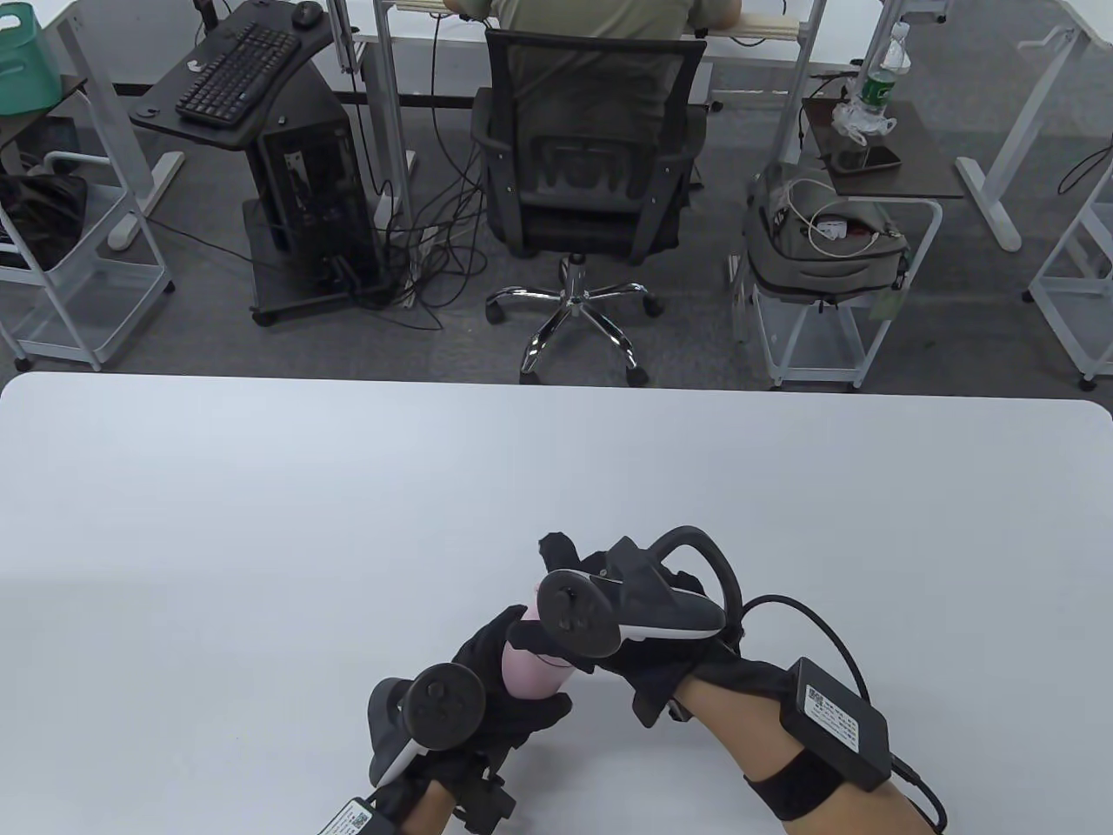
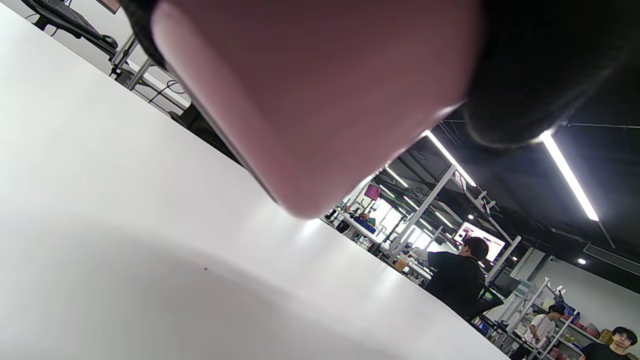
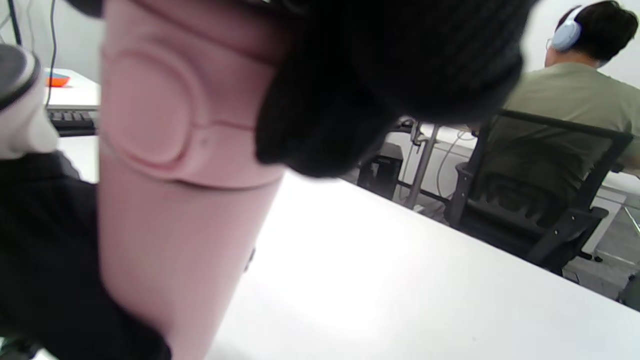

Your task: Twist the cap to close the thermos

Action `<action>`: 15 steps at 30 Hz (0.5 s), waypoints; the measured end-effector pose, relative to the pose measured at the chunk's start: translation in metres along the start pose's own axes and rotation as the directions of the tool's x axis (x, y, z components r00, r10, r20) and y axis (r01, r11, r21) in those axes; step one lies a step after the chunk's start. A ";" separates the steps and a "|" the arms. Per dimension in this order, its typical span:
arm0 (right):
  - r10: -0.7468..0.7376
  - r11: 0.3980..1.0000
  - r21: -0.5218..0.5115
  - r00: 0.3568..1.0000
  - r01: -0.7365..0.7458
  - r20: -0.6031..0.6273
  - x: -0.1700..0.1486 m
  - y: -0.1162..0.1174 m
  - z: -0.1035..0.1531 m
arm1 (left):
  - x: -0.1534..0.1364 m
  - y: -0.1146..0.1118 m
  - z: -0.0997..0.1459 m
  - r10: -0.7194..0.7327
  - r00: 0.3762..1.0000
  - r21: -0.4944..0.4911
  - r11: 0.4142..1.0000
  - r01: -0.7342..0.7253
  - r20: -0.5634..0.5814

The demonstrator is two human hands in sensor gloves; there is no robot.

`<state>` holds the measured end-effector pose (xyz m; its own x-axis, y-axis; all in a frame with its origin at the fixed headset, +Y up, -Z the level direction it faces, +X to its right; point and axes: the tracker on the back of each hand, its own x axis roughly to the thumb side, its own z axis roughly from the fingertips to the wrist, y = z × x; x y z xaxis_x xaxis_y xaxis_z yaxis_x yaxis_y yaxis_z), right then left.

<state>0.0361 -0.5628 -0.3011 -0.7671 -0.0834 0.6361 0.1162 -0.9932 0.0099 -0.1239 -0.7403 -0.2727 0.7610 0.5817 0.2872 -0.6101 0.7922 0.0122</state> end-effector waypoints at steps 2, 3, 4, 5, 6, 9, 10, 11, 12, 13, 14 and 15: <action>-0.008 1.000 0.017 1.000 0.008 0.010 -0.001 -0.001 0.003 | 0.001 0.000 0.000 -0.008 1.000 0.001 1.000 0.008 0.002; -0.019 0.999 0.030 1.000 0.018 0.019 -0.002 -0.002 0.004 | 0.000 0.000 0.000 -0.007 1.000 0.002 1.000 0.007 0.002; -0.047 0.998 0.051 0.998 0.045 0.037 -0.002 -0.004 0.007 | 0.001 0.001 0.000 0.004 1.000 0.003 1.000 -0.004 0.000; -0.064 0.996 0.066 0.996 0.060 0.067 -0.003 -0.007 0.008 | 0.001 0.001 0.000 0.006 1.000 0.004 1.000 -0.006 0.000; -0.078 0.995 0.076 0.992 0.071 0.099 -0.004 -0.009 0.009 | 0.000 0.001 0.000 0.007 1.000 0.006 1.000 -0.007 -0.001; -0.176 0.980 0.125 0.968 0.155 0.177 -0.004 -0.013 0.010 | 0.000 0.001 0.000 0.012 1.000 0.007 1.000 -0.012 -0.004; -0.187 0.977 0.139 0.964 0.162 0.191 -0.004 -0.013 0.010 | 0.000 0.001 0.000 0.013 1.000 0.007 1.000 -0.013 -0.006; -0.188 0.977 0.134 0.960 0.163 0.206 -0.003 -0.013 0.010 | 0.000 0.001 0.000 0.015 1.000 0.006 1.000 -0.015 -0.007; -0.181 0.979 0.126 0.962 0.158 0.203 -0.002 -0.012 0.009 | 0.000 0.001 0.000 0.015 1.000 0.006 1.000 -0.015 -0.008; -0.157 0.984 0.121 0.967 0.134 0.202 -0.001 -0.012 0.009 | 0.000 0.001 0.000 0.011 1.000 0.005 1.000 -0.011 -0.008; -0.143 0.986 0.115 0.969 0.122 0.203 -0.001 -0.012 0.009 | 0.001 0.001 0.000 0.008 1.000 0.005 1.000 -0.008 -0.006; -0.134 0.988 0.108 0.970 0.114 0.203 0.000 -0.012 0.009 | 0.001 0.001 0.000 0.011 1.000 0.003 1.000 -0.011 -0.009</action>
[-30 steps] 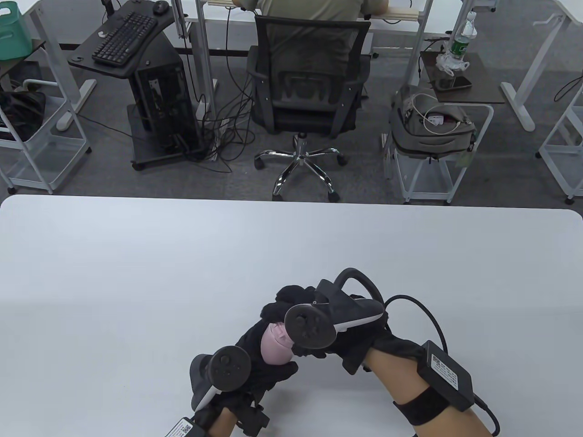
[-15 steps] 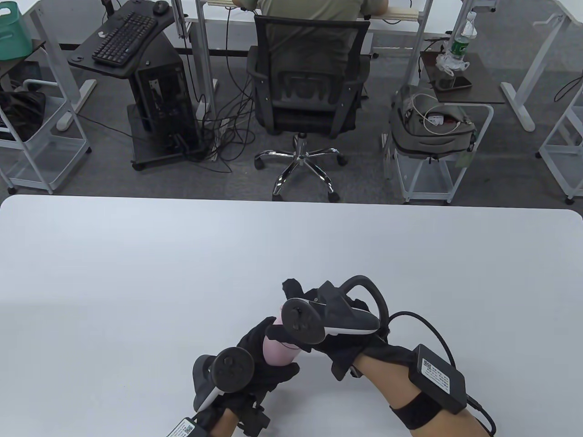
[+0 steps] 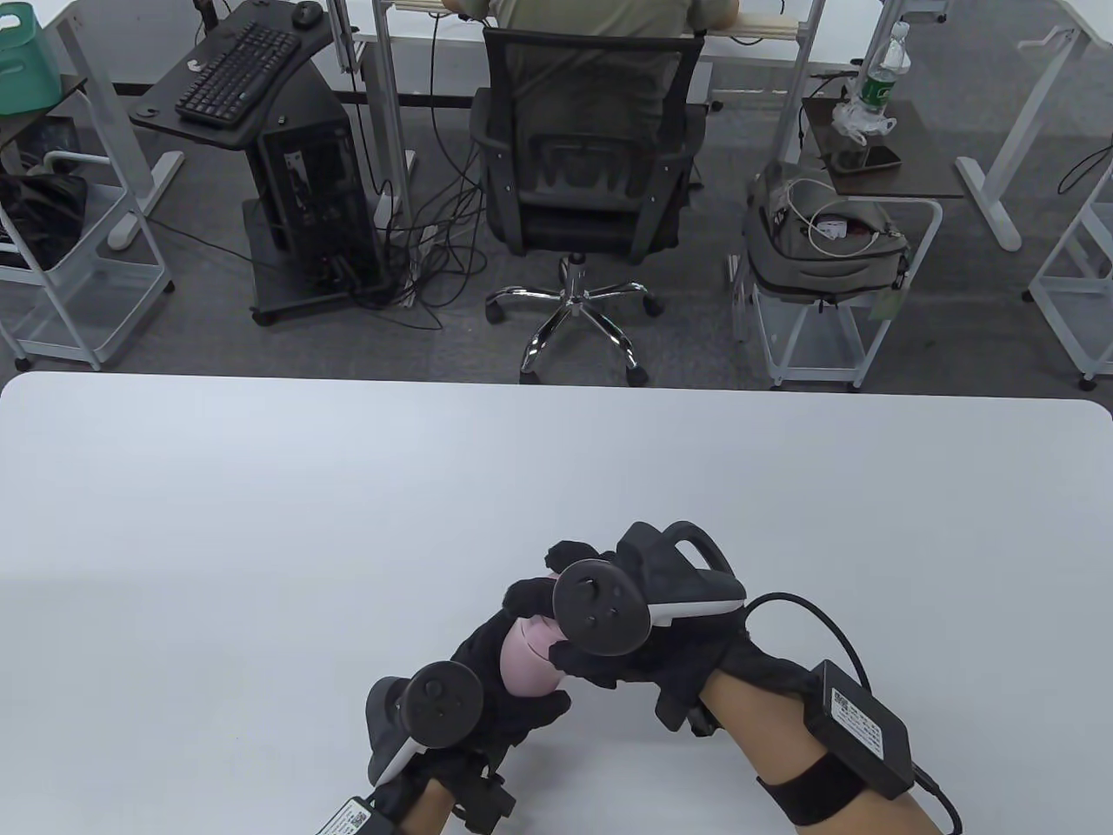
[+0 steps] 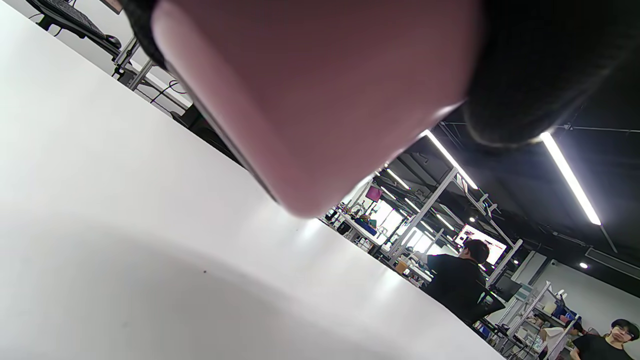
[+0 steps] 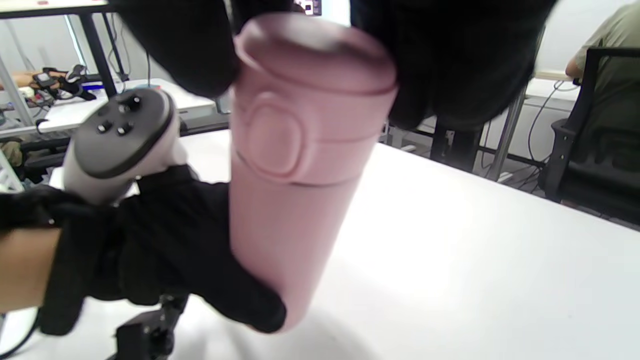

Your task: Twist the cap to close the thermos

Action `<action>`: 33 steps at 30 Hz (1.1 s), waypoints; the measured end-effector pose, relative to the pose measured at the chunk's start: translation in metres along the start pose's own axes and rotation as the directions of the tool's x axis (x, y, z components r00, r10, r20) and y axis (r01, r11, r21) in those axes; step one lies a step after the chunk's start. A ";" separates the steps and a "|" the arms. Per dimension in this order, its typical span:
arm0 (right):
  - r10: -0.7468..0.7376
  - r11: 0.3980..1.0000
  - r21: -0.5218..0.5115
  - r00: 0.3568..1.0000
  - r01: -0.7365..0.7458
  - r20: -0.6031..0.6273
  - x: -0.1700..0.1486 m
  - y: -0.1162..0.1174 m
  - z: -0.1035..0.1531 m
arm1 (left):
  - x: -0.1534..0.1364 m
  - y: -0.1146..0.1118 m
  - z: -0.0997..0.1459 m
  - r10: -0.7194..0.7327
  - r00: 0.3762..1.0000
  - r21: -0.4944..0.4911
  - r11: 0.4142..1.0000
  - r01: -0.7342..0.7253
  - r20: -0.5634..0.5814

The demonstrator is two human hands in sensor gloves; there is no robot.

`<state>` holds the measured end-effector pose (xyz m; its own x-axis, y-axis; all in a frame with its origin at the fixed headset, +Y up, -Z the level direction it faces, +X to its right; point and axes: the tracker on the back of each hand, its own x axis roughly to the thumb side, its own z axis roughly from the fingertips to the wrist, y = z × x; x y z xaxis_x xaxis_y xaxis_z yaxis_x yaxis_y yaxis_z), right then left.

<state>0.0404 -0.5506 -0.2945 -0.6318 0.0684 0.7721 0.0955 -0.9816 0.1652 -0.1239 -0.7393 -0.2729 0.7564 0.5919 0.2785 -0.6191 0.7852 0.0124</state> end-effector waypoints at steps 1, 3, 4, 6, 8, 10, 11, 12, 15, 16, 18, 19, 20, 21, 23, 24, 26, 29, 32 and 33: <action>-0.002 1.000 -0.001 1.000 0.002 -0.005 0.000 0.000 0.000 | 0.000 0.000 0.000 0.008 1.000 -0.001 1.000 -0.008 -0.004; 0.008 1.000 -0.008 1.000 -0.008 -0.018 0.001 0.001 0.000 | 0.000 0.000 0.000 0.007 1.000 -0.001 1.000 -0.007 -0.003; 0.015 1.000 -0.012 1.000 -0.015 -0.028 0.001 0.001 0.000 | 0.000 0.000 0.000 0.006 1.000 0.000 1.000 -0.006 -0.003; 0.031 0.999 -0.020 0.998 -0.032 -0.058 0.001 0.001 -0.001 | 0.000 0.000 0.000 0.003 1.000 0.001 1.000 -0.003 0.000; 0.054 0.998 -0.034 0.995 -0.057 -0.088 0.001 0.001 -0.001 | 0.000 0.001 0.000 0.002 1.000 0.001 1.000 -0.002 0.000; 0.068 0.996 -0.045 0.991 -0.073 -0.114 0.001 0.002 -0.001 | 0.000 0.001 0.000 -0.001 1.000 0.002 1.000 0.001 0.003; 0.070 0.996 -0.053 0.989 -0.078 -0.130 0.001 0.002 -0.002 | 0.000 0.001 0.000 -0.004 1.000 0.001 1.000 0.004 0.003; 0.076 0.995 -0.059 0.987 -0.085 -0.142 0.001 0.003 -0.002 | 0.000 0.000 0.000 -0.007 1.000 0.002 1.000 0.007 0.005; 0.126 0.984 -0.102 0.971 -0.149 -0.202 0.002 0.004 -0.002 | 0.000 0.001 0.000 -0.011 1.000 0.002 1.000 0.011 0.008; 0.138 0.979 -0.118 0.966 -0.167 -0.220 0.002 0.004 -0.002 | 0.000 0.000 0.000 -0.012 1.000 0.002 1.000 0.012 0.009; 0.138 0.978 -0.120 0.959 -0.171 -0.247 0.002 0.005 -0.002 | 0.001 0.000 0.000 -0.015 1.000 0.000 1.000 0.015 0.011; 0.136 0.977 -0.123 0.957 -0.172 -0.256 0.002 0.005 -0.002 | 0.001 0.000 0.000 -0.016 1.000 0.000 1.000 0.016 0.012; 0.136 0.976 -0.130 0.955 -0.175 -0.265 0.002 0.006 -0.003 | 0.001 0.000 0.000 -0.017 1.000 -0.001 1.000 0.017 0.013; 0.135 0.974 -0.138 0.952 -0.178 -0.274 0.001 0.007 -0.003 | 0.001 0.000 0.000 -0.017 1.000 -0.001 1.000 0.017 0.012; 0.142 0.976 -0.126 0.955 -0.180 -0.262 0.000 0.007 -0.002 | 0.001 0.000 0.000 -0.015 1.000 0.000 1.000 0.015 0.012; 0.148 0.976 -0.118 0.957 -0.182 -0.249 -0.002 0.006 0.000 | 0.001 0.000 0.000 -0.017 1.000 0.002 1.000 0.017 0.010; 0.130 0.982 -0.108 0.971 -0.154 -0.200 -0.005 0.001 0.005 | -0.001 0.001 0.000 0.002 1.000 0.001 1.000 -0.002 0.002; 0.043 0.996 -0.080 0.996 -0.050 -0.084 -0.009 -0.003 0.008 | -0.002 0.000 0.000 0.005 1.000 0.002 1.000 -0.005 -0.002; 0.018 0.999 -0.041 1.000 -0.017 0.022 -0.009 -0.001 0.007 | -0.002 0.001 0.000 0.004 1.000 0.002 1.000 -0.004 -0.004; 0.016 0.999 -0.035 0.999 -0.014 0.049 -0.008 0.002 0.006 | -0.002 0.001 0.000 0.003 1.000 0.002 1.000 -0.003 -0.003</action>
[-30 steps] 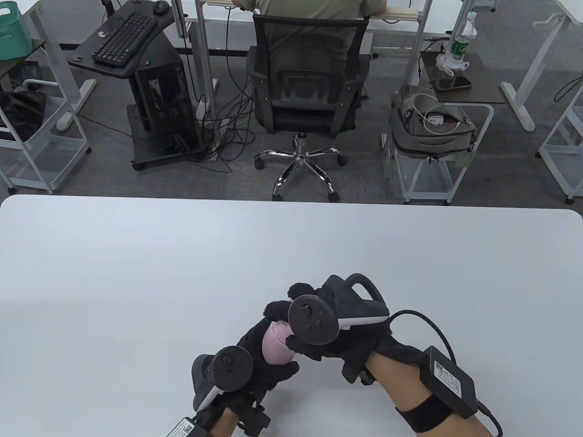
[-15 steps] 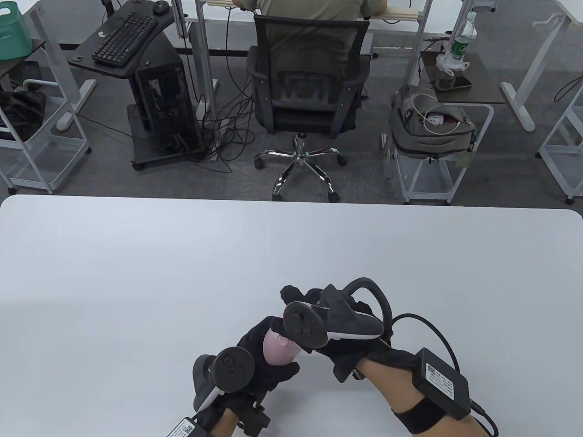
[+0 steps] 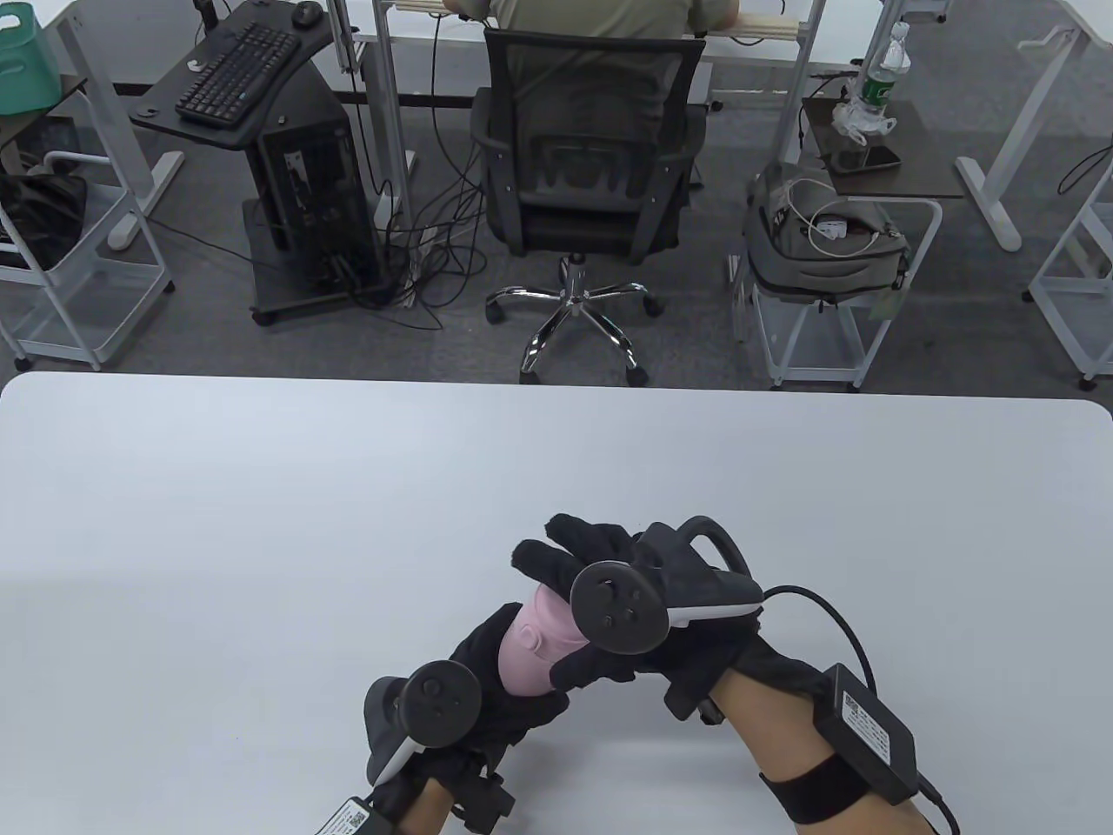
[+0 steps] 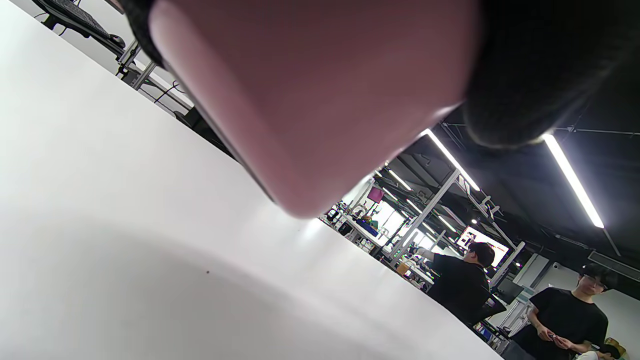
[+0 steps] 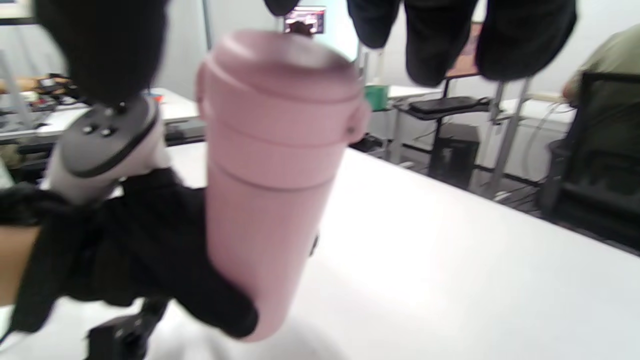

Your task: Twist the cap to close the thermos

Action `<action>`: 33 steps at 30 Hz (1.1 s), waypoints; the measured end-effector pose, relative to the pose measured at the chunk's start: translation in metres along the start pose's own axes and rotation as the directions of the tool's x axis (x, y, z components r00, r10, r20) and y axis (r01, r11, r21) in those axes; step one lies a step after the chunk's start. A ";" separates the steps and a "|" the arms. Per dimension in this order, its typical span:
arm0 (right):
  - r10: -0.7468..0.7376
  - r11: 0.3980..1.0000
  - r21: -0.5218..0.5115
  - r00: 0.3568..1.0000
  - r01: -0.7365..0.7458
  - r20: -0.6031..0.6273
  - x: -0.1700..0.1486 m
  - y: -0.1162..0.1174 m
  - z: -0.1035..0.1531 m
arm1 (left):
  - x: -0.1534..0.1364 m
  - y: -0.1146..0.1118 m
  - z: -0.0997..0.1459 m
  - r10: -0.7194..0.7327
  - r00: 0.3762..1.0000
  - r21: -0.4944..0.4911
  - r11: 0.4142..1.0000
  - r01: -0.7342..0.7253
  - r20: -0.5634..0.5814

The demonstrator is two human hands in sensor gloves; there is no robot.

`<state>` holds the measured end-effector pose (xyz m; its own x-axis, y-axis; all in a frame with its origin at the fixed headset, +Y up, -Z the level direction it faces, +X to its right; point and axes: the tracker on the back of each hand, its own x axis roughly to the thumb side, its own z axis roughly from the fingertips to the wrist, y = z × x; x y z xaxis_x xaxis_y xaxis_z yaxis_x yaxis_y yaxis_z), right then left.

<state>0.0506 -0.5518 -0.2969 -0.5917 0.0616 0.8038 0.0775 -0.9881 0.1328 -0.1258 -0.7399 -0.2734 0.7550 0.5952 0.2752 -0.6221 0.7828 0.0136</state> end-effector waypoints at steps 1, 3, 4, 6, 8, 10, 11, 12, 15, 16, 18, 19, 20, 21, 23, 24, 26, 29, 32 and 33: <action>0.003 1.000 0.003 1.000 -0.003 0.011 0.001 0.001 0.000 | 0.000 0.000 0.000 0.000 1.000 0.000 1.000 0.000 0.001; 0.013 1.000 0.027 0.999 -0.014 0.034 0.003 0.003 -0.002 | 0.001 0.000 0.000 -0.003 1.000 -0.001 1.000 0.003 0.005; 0.016 0.999 0.028 0.999 -0.017 0.041 0.003 0.004 -0.003 | 0.001 0.000 0.000 -0.005 1.000 -0.002 1.000 0.005 0.007; 0.029 0.999 0.026 0.998 -0.030 0.049 0.004 0.005 -0.004 | 0.001 -0.001 0.000 -0.006 1.000 -0.003 1.000 0.006 0.008; 0.044 0.999 0.012 0.998 -0.045 0.054 0.004 0.004 -0.004 | 0.001 -0.001 0.000 -0.008 1.000 -0.003 1.000 0.008 0.007; 0.043 0.999 0.010 0.998 -0.043 0.049 0.004 0.004 -0.004 | 0.001 0.000 0.000 -0.011 1.000 -0.002 1.000 0.011 0.012; 0.047 0.999 0.006 0.998 -0.047 0.031 0.004 0.004 -0.004 | 0.001 0.000 0.000 -0.013 1.000 -0.001 1.000 0.013 0.013; 0.044 0.999 0.006 0.999 -0.044 0.003 0.003 0.004 -0.005 | 0.002 0.000 0.000 -0.011 1.000 -0.001 1.000 0.011 0.013; 0.041 0.999 -0.012 0.997 -0.042 -0.059 0.002 0.005 -0.005 | 0.002 0.000 0.000 -0.018 1.000 0.002 1.000 0.018 0.016; 0.041 0.999 -0.027 0.995 -0.044 -0.086 0.001 0.006 -0.005 | 0.002 0.000 0.000 -0.011 1.000 0.002 1.000 0.011 0.013; 0.046 0.995 -0.080 0.990 -0.057 -0.132 0.001 0.007 -0.006 | 0.002 0.000 0.000 -0.010 1.000 0.003 1.000 0.010 0.013; 0.050 0.992 -0.107 0.988 -0.066 -0.143 0.000 0.008 -0.006 | 0.002 0.000 0.000 -0.007 1.000 0.004 1.000 0.007 0.013; 0.056 0.991 -0.113 0.986 -0.075 -0.156 0.000 0.008 -0.006 | 0.002 0.000 0.000 -0.007 1.000 0.004 1.000 0.007 0.014; 0.066 0.988 -0.123 0.982 -0.089 -0.178 0.000 0.009 -0.006 | 0.002 0.000 0.000 -0.014 1.000 0.005 1.000 0.014 0.017; 0.083 0.985 -0.134 0.978 -0.110 -0.191 0.000 0.009 -0.007 | 0.002 -0.001 0.000 -0.011 1.000 0.003 1.000 0.011 0.017; 0.092 0.984 -0.133 0.974 -0.121 -0.207 0.000 0.010 -0.008 | 0.002 -0.001 0.000 -0.014 1.000 0.002 1.000 0.014 0.018; 0.098 0.984 -0.127 0.971 -0.128 -0.216 0.000 0.010 -0.008 | 0.002 -0.001 0.000 -0.014 1.000 0.000 1.000 0.014 0.017; 0.064 0.993 -0.088 0.978 -0.083 -0.200 -0.001 0.008 -0.004 | 0.002 -0.001 0.000 -0.018 1.000 0.000 1.000 0.018 0.013; 0.000 0.998 -0.064 0.991 -0.009 -0.136 0.001 0.003 0.001 | 0.001 -0.001 0.000 -0.013 1.000 0.000 1.000 0.013 0.006; -0.018 0.999 -0.042 0.996 0.015 -0.085 0.002 0.000 0.003 | 0.001 -0.001 0.001 -0.012 1.000 0.000 1.000 0.012 0.004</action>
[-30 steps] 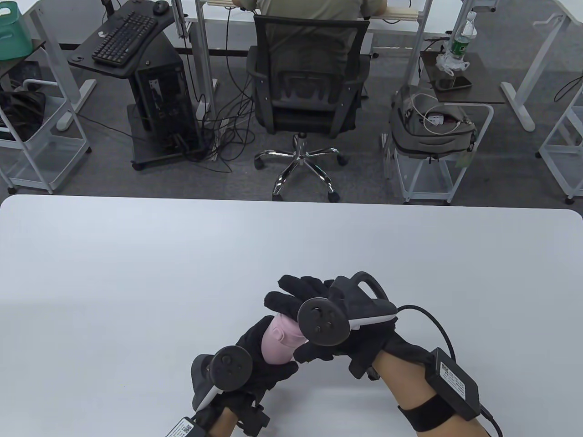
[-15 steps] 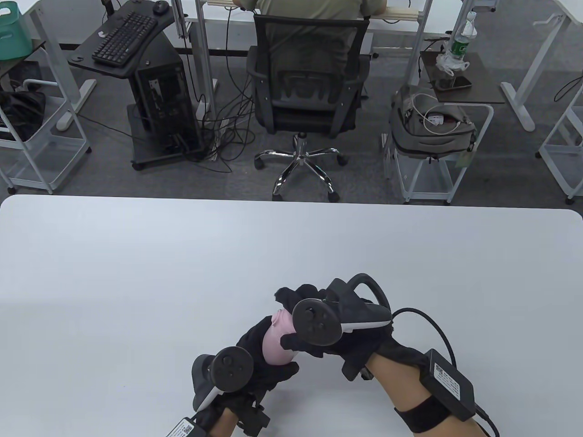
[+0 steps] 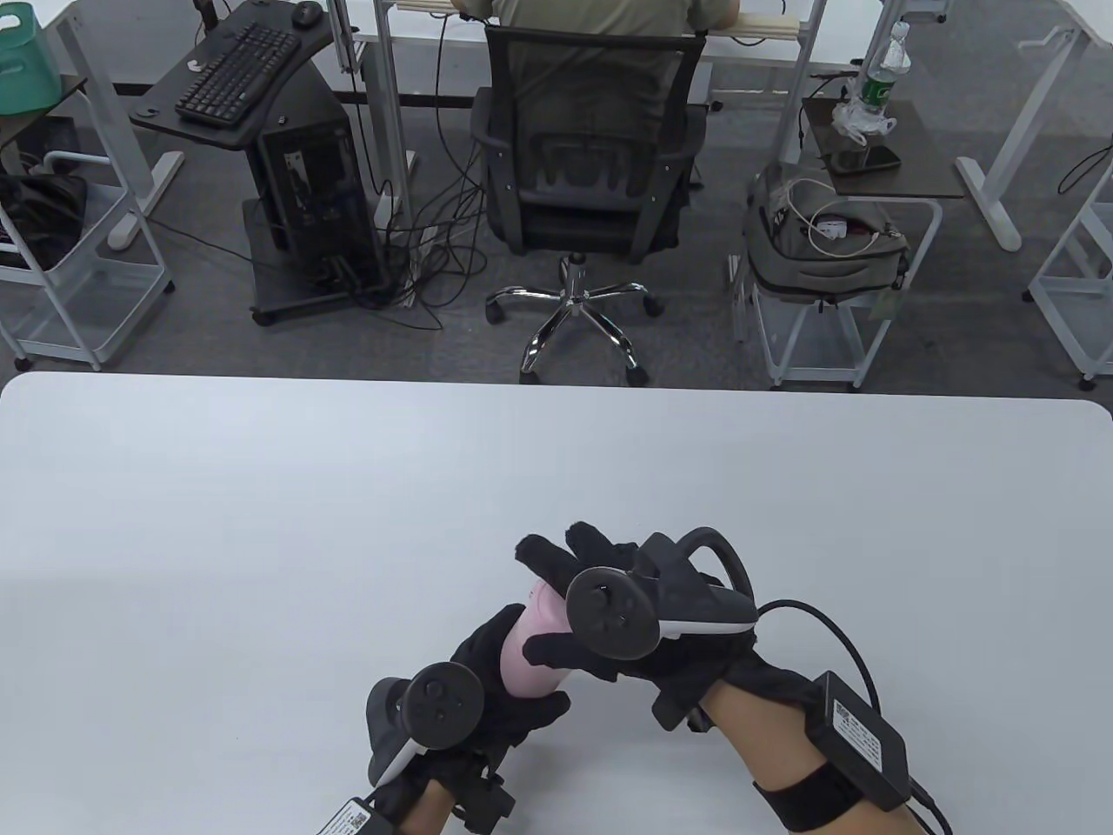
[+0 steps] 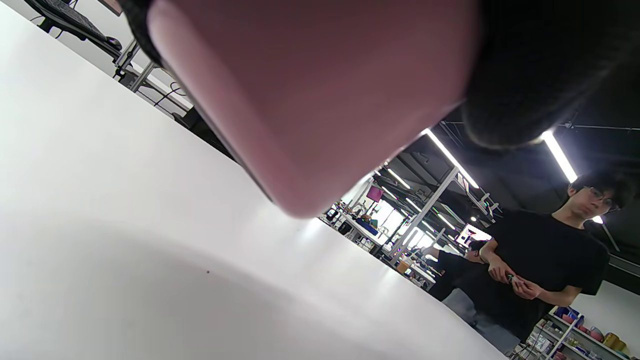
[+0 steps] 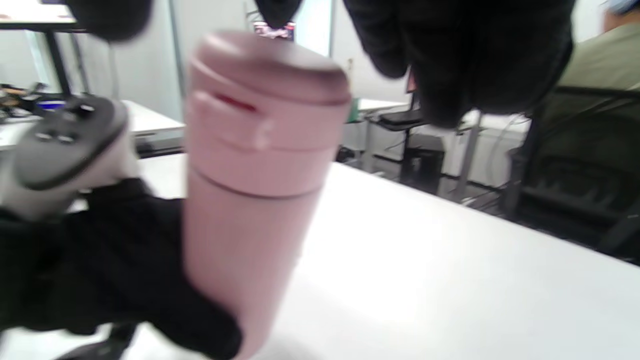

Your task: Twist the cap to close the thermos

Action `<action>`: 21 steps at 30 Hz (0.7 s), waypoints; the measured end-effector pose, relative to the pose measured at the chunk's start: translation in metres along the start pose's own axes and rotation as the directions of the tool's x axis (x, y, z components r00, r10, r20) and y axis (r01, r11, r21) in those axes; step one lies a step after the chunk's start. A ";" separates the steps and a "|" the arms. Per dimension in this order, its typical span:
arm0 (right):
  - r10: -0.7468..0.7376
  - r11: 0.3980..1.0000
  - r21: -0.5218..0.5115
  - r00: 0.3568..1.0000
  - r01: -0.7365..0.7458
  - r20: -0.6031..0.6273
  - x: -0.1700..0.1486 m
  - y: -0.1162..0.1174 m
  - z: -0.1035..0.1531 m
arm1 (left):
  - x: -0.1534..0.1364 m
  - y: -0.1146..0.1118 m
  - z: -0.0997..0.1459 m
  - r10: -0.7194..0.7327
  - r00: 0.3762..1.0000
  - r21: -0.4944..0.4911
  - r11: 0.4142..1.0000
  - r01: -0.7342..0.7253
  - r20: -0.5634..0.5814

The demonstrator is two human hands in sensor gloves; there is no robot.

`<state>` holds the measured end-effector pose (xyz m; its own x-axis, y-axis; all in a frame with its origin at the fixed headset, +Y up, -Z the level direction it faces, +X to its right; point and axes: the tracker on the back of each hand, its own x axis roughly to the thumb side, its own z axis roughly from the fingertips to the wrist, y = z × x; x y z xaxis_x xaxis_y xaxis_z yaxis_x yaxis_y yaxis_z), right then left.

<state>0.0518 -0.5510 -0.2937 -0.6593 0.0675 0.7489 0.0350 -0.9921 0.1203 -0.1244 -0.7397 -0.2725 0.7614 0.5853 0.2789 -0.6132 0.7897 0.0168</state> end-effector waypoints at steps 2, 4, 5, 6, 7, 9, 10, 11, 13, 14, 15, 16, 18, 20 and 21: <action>-0.025 0.999 0.024 0.999 0.025 0.027 0.002 -0.002 0.001 | 0.000 0.000 0.000 0.000 1.000 -0.001 1.000 0.000 -0.003; -0.010 0.999 0.046 0.999 0.008 0.043 0.005 -0.001 0.000 | 0.000 0.000 0.000 -0.005 1.000 -0.002 1.000 0.005 -0.002; 0.001 0.998 0.062 0.999 -0.004 0.046 0.006 0.000 -0.001 | 0.000 0.000 0.000 -0.006 1.000 -0.004 1.000 0.006 -0.002; 0.011 0.998 0.066 0.999 -0.014 0.045 0.007 0.001 -0.002 | 0.000 0.000 0.000 -0.007 1.000 -0.005 1.000 0.007 -0.002; 0.019 0.997 0.067 0.999 -0.022 0.044 0.008 0.002 -0.003 | 0.000 -0.001 0.000 -0.009 1.000 -0.006 1.000 0.009 -0.001; 0.028 0.998 0.056 0.999 -0.030 0.036 0.008 0.003 -0.004 | 0.000 -0.001 0.000 -0.013 1.000 -0.007 1.000 0.013 0.001; 0.034 0.998 0.047 0.999 -0.035 0.027 0.008 0.003 -0.004 | 0.000 0.000 0.000 -0.015 1.000 -0.006 1.000 0.015 0.002; 0.034 0.998 0.047 0.999 -0.035 0.018 0.008 0.004 -0.005 | 0.000 0.000 0.000 -0.011 1.000 -0.006 1.000 0.011 0.000; 0.039 0.999 0.035 0.999 -0.038 -0.014 0.007 0.005 -0.005 | 0.000 0.000 0.000 -0.010 1.000 -0.005 1.000 0.010 0.000; 0.052 0.998 0.022 0.998 -0.051 -0.034 0.006 0.005 -0.005 | 0.000 0.000 0.000 -0.009 1.000 -0.004 1.000 0.009 0.000; 0.061 0.998 0.018 0.997 -0.060 -0.046 0.006 0.005 -0.006 | 0.000 0.000 0.000 -0.010 1.000 -0.004 1.000 0.010 0.001; 0.070 0.998 0.009 0.996 -0.070 -0.062 0.005 0.005 -0.006 | 0.000 0.000 0.000 -0.014 1.000 -0.003 1.000 0.014 0.003; 0.076 0.997 -0.003 0.993 -0.077 -0.085 0.005 0.006 -0.006 | 0.001 -0.001 0.000 -0.015 1.000 -0.005 1.000 0.015 0.006; 0.095 0.995 -0.027 0.989 -0.099 -0.112 0.004 0.006 -0.006 | 0.001 -0.001 0.000 -0.016 1.000 -0.006 1.000 0.016 0.009; 0.113 0.992 -0.039 0.985 -0.119 -0.129 0.004 0.006 -0.007 | 0.001 -0.001 0.000 -0.017 1.000 -0.007 1.000 0.017 0.010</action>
<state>0.0444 -0.5577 -0.2943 -0.7422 -0.0589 0.6676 0.0837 -0.9965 0.0051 -0.1228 -0.7396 -0.2726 0.7695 0.5699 0.2882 -0.5987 0.8008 0.0151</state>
